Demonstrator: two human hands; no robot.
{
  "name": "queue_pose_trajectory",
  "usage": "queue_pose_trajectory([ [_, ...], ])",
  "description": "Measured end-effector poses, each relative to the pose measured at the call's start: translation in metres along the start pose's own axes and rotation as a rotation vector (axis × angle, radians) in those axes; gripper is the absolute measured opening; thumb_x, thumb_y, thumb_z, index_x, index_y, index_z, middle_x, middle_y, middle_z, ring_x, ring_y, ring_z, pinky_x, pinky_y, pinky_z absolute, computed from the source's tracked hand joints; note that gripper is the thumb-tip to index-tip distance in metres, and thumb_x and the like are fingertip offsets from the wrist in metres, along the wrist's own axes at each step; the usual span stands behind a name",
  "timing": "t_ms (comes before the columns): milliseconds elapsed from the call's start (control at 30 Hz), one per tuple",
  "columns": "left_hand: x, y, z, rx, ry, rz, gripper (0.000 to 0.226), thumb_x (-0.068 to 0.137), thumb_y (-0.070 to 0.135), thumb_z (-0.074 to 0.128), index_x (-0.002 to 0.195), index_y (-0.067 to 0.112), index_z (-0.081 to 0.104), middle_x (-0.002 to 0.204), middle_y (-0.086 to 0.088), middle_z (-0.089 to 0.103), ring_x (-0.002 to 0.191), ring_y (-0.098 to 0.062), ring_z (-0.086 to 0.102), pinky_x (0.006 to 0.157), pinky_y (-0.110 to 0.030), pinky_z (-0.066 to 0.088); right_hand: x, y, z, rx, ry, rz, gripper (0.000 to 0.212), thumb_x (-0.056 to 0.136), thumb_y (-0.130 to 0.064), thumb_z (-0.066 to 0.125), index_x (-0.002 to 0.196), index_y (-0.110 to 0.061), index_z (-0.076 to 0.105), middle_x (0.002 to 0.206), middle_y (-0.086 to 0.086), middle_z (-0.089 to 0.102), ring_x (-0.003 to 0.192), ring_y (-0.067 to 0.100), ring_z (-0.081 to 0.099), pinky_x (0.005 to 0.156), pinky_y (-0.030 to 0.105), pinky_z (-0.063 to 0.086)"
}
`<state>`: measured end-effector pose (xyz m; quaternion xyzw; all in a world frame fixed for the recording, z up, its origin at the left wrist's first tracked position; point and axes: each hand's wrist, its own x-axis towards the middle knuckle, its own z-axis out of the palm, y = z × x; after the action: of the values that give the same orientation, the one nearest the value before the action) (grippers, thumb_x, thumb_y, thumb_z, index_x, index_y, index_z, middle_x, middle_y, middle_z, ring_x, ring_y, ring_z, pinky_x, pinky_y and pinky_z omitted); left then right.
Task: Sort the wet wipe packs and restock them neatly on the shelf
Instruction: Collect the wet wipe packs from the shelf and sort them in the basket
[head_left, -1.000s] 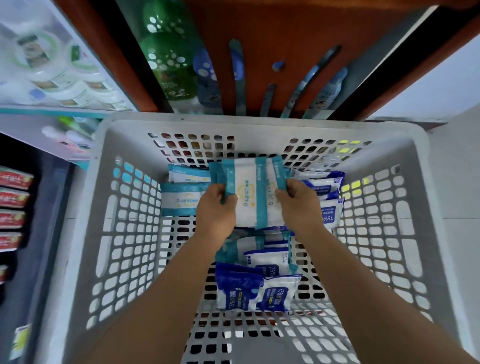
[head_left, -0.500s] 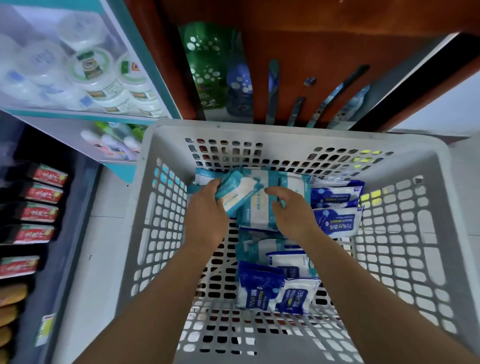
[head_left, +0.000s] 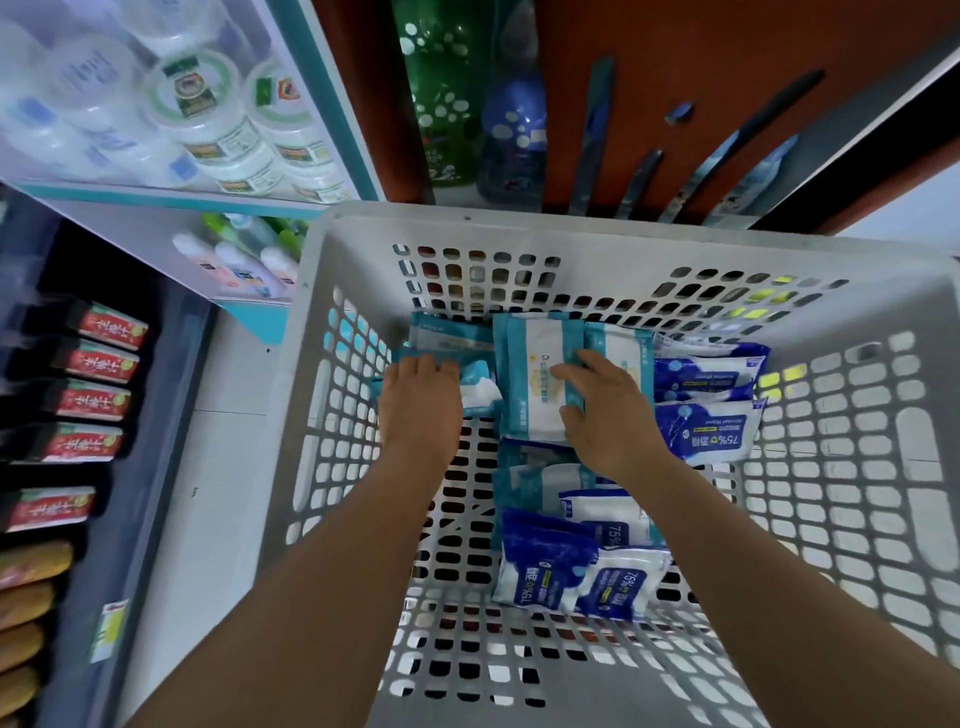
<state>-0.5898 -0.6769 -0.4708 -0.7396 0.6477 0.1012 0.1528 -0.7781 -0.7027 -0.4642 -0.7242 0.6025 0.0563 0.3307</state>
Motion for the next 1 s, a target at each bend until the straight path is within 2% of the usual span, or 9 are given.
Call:
queue_pose_trajectory([
  [200, 0.010, -0.007, 0.014, -0.034, 0.049, 0.052, 0.046, 0.091, 0.009, 0.051, 0.136, 0.013, 0.043, 0.136, -0.011, 0.048, 0.130, -0.029, 0.038, 0.114, -0.039, 0.024, 0.001, 0.003, 0.002, 0.036, 0.042, 0.001, 0.046, 0.096, -0.015, 0.047, 0.141, -0.023, 0.042, 0.156, 0.001, 0.022, 0.141, 0.025, 0.023, 0.116, 0.036, 0.023],
  [333, 0.015, 0.007, 0.010, -0.287, 0.120, 0.072, 0.054, 0.090, 0.005, 0.052, 0.141, 0.015, 0.039, 0.141, -0.009, 0.045, 0.133, -0.027, 0.035, 0.115, -0.037, 0.024, 0.001, 0.004, 0.004, 0.038, 0.075, 0.000, 0.045, 0.096, -0.015, 0.048, 0.140, -0.025, 0.044, 0.155, 0.002, 0.024, 0.141, 0.025, 0.022, 0.116, 0.036, 0.022],
  [433, 0.006, 0.029, 0.002, -0.512, 0.170, 0.094, 0.044, 0.098, 0.025, 0.046, 0.140, 0.014, 0.043, 0.131, -0.011, 0.048, 0.122, -0.025, 0.041, 0.102, -0.033, 0.036, 0.001, 0.005, 0.004, 0.061, 0.119, 0.053, 0.046, 0.096, -0.017, 0.048, 0.140, -0.028, 0.044, 0.156, 0.005, 0.021, 0.142, 0.027, 0.018, 0.117, 0.035, 0.017],
  [500, 0.000, 0.043, 0.001, -0.553, 0.115, 0.110, 0.052, 0.097, 0.037, 0.046, 0.143, 0.014, 0.038, 0.133, -0.012, 0.045, 0.123, -0.026, 0.041, 0.100, -0.034, 0.037, 0.000, 0.006, 0.002, 0.073, 0.137, 0.122, 0.048, 0.096, -0.020, 0.050, 0.142, -0.031, 0.041, 0.157, 0.009, 0.017, 0.143, 0.029, 0.015, 0.116, 0.035, 0.014],
  [600, 0.000, 0.053, 0.005, -0.544, 0.029, 0.101, 0.067, 0.093, 0.042, 0.053, 0.148, 0.014, 0.026, 0.136, -0.013, 0.041, 0.124, -0.027, 0.040, 0.101, -0.035, 0.037, 0.001, 0.011, 0.000, 0.098, 0.110, 0.227, 0.059, 0.095, -0.025, 0.054, 0.147, -0.034, 0.028, 0.158, 0.013, 0.010, 0.144, 0.035, 0.014, 0.117, 0.043, 0.019],
  [700, -0.001, 0.058, 0.006, -0.567, 0.023, 0.088, 0.075, 0.091, 0.032, 0.060, 0.150, 0.015, 0.017, 0.136, -0.015, 0.039, 0.123, -0.029, 0.042, 0.099, -0.035, 0.040, 0.003, 0.017, 0.000, 0.136, 0.089, 0.293, 0.073, 0.090, -0.026, 0.059, 0.150, -0.032, 0.017, 0.158, 0.014, 0.010, 0.140, 0.041, 0.020, 0.113, 0.048, 0.026],
  [833, -0.004, 0.067, 0.004, -0.659, 0.027, 0.006, 0.079, 0.092, 0.023, 0.060, 0.151, 0.010, 0.009, 0.141, -0.016, 0.036, 0.127, -0.029, 0.040, 0.101, -0.033, 0.039, 0.006, 0.022, 0.003, 0.251, 0.179, 0.393, 0.087, 0.083, -0.021, 0.069, 0.150, -0.020, 0.014, 0.145, 0.016, 0.031, 0.128, 0.037, 0.035, 0.105, 0.046, 0.037],
  [933, -0.004, 0.070, 0.004, -0.753, 0.036, -0.030, 0.063, 0.091, 0.017, 0.060, 0.146, 0.009, 0.028, 0.134, -0.015, 0.042, 0.119, -0.028, 0.049, 0.097, -0.034, 0.044, 0.008, 0.029, 0.000, 0.461, 0.264, 0.502, 0.080, 0.079, -0.016, 0.073, 0.143, -0.014, 0.026, 0.132, 0.015, 0.044, 0.117, 0.034, 0.048, 0.092, 0.044, 0.048],
  [1000, -0.002, 0.070, 0.003, -0.832, 0.026, -0.077, 0.044, 0.093, 0.014, 0.057, 0.134, 0.007, 0.046, 0.127, -0.015, 0.049, 0.110, -0.027, 0.055, 0.091, -0.031, 0.047, 0.007, 0.035, -0.003, 0.556, 0.298, 0.533, 0.060, 0.081, -0.015, 0.071, 0.131, -0.010, 0.039, 0.119, 0.010, 0.055, 0.106, 0.029, 0.056, 0.081, 0.038, 0.049],
])
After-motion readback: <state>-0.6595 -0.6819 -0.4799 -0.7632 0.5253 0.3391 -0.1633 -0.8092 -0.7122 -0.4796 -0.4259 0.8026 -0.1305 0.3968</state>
